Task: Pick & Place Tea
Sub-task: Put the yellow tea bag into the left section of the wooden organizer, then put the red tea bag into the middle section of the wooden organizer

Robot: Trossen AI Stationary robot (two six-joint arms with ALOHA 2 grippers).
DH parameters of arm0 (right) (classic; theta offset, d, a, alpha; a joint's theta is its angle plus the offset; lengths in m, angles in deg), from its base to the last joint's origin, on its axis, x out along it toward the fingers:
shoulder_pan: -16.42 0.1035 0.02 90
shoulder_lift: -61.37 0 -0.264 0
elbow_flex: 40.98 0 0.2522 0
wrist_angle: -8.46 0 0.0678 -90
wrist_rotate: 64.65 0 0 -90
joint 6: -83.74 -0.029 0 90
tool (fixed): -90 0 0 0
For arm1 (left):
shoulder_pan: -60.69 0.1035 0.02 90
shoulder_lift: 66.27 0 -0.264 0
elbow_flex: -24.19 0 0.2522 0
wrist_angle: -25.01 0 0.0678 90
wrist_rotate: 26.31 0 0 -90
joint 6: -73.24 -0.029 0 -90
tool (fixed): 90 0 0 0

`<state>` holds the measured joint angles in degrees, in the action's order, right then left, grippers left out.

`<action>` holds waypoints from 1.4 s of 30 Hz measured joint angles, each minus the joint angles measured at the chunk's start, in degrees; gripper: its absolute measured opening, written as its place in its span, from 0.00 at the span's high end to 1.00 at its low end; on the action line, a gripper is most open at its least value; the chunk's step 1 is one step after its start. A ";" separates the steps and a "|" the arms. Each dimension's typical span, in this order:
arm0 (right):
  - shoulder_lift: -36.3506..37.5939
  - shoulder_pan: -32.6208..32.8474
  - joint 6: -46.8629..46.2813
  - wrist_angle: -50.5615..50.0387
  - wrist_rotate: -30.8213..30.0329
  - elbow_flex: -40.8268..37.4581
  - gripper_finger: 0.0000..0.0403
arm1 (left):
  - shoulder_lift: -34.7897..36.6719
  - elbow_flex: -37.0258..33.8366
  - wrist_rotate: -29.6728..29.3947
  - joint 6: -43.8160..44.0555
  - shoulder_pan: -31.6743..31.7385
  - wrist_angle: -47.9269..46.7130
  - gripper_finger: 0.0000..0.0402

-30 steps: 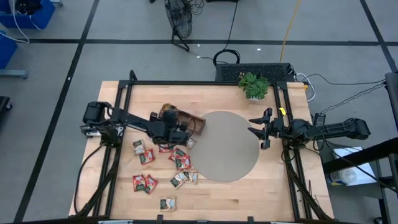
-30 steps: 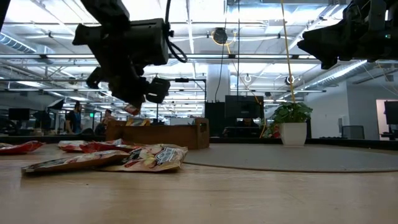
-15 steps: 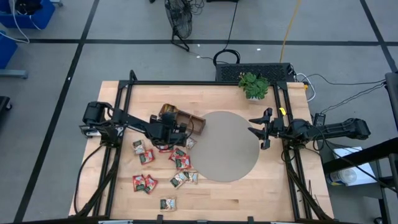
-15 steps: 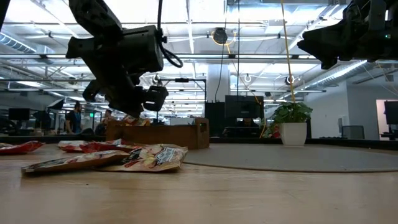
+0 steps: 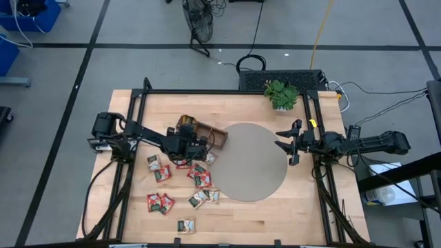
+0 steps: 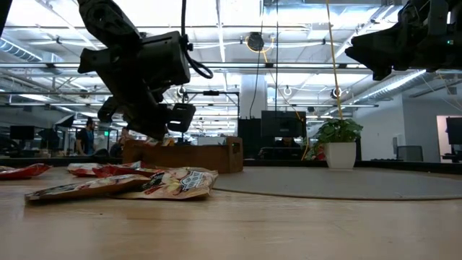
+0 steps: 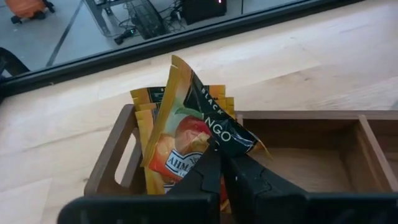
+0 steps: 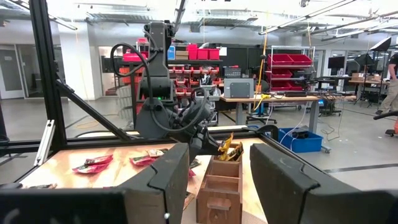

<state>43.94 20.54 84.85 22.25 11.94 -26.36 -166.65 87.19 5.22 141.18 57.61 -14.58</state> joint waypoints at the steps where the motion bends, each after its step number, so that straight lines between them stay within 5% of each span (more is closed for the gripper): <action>1: 0.00 0.01 0.00 0.00 0.02 0.00 0.61 | 0.00 0.00 0.00 -0.01 0.00 0.07 0.96; 8: 0.00 -0.01 0.00 0.00 0.00 -0.02 0.61 | 0.00 0.00 0.10 -1.27 0.00 0.07 0.92; 22: 0.00 -0.01 0.00 0.00 0.02 -0.02 0.61 | 0.00 0.82 0.14 -3.18 0.00 -0.04 0.48; 32: 0.02 0.01 0.00 0.00 0.00 -0.02 0.61 | 1.81 10.45 -0.28 -21.44 -0.02 -0.56 0.39; 42: -0.46 0.00 0.00 0.69 -0.02 -0.01 0.61 | 14.68 15.54 7.09 -41.62 -3.02 -0.51 0.39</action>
<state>43.48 20.53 84.85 22.94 11.93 -26.37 -151.96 102.73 12.31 99.56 54.60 -15.09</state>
